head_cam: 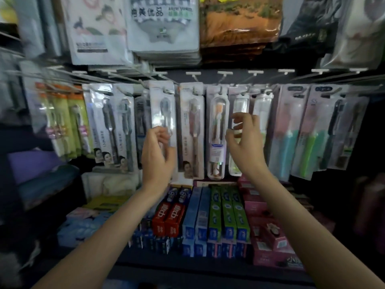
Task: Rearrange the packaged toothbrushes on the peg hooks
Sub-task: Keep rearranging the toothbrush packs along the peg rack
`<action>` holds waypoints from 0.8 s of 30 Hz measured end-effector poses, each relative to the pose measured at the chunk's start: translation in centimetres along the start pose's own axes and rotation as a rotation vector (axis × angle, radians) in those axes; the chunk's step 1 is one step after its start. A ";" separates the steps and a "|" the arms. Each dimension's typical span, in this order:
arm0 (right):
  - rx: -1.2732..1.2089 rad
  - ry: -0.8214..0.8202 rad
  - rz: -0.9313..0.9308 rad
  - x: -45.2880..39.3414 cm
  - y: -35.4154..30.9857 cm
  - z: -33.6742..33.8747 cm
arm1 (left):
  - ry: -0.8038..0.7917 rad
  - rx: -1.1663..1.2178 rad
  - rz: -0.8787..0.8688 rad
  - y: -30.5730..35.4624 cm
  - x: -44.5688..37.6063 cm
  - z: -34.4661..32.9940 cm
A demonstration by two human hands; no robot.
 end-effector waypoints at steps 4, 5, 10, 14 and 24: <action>-0.081 -0.077 0.102 0.4 -6.2 -4.3 | 0.003 -0.059 0.075 -2.7 -0.8 5.2; -0.095 -0.100 0.124 0.7 -7.7 -5.6 | -0.001 -0.066 0.122 -3.8 -0.9 6.6; -0.143 -0.364 0.079 2.8 -12.0 -14.1 | -0.054 -0.117 0.257 -8.2 -1.5 12.6; -0.088 -0.427 -0.121 3.4 -12.0 -19.3 | -0.114 -0.139 0.246 -10.0 -1.7 16.2; -0.211 -0.251 -0.292 2.0 -12.4 -22.8 | -0.134 -0.073 0.258 -12.9 -3.2 18.7</action>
Point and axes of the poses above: each hand's wrist, its own x-axis away from the middle knuckle, its own z-axis out of the back of the hand, y = z × x, the point moved 10 cm from there along -x, towards the middle knuckle, and after that the axes turned 10 degrees about x, right-handed, at the moved point
